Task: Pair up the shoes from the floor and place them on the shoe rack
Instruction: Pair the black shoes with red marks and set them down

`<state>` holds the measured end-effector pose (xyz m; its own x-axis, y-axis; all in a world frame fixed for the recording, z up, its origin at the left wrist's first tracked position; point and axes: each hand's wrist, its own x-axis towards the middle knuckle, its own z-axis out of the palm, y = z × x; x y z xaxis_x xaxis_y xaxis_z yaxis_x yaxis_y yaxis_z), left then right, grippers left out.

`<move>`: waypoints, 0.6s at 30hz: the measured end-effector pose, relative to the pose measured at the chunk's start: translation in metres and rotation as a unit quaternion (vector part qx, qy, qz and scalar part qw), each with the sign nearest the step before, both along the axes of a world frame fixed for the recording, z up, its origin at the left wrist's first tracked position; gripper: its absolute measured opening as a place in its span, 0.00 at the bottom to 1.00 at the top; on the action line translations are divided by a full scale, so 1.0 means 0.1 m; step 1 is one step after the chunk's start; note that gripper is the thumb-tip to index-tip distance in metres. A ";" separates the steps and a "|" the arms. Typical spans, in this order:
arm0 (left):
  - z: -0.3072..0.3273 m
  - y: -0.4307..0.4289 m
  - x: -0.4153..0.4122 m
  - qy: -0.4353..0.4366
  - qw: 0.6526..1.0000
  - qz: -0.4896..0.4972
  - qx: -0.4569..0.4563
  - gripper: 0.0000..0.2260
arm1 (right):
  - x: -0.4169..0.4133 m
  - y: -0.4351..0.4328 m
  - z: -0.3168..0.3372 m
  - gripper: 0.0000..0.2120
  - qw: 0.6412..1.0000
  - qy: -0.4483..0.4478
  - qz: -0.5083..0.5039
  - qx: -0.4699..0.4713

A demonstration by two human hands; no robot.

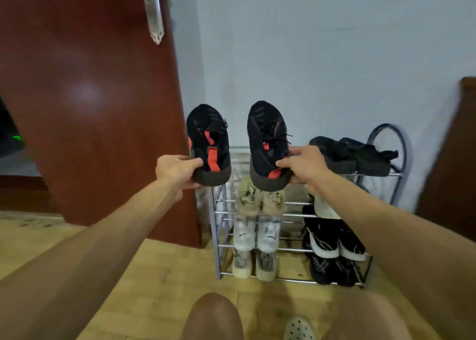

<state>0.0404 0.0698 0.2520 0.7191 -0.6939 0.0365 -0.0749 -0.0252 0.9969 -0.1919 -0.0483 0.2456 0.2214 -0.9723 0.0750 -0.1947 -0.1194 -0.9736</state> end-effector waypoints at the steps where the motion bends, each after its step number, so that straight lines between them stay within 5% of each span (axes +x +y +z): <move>1: 0.02 -0.16 -0.06 -0.004 1.000 -0.010 0.004 0.09 | -0.09 -0.13 0.01 0.06 1.000 0.000 -0.008 0.000; 7: 0.03 -1.03 -0.33 0.031 0.996 -0.079 0.004 0.07 | -0.38 -0.83 -0.08 0.11 0.999 0.021 -0.043 0.022; 14: -0.25 -1.64 -0.34 0.052 0.991 -0.113 0.043 0.06 | -0.14 -1.34 -0.35 0.05 0.997 -0.018 -0.053 0.060; 18: -0.36 -1.69 -0.22 0.033 0.988 -0.126 0.086 0.06 | 0.02 -1.43 -0.48 0.10 0.997 0.048 -0.055 0.041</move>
<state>0.0186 -0.0991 0.2163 0.5197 -0.8430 -0.1386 -0.0358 -0.1835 0.9824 -0.1898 -0.1909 0.1981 0.1162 -0.9930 -0.0220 -0.2943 -0.0133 -0.9556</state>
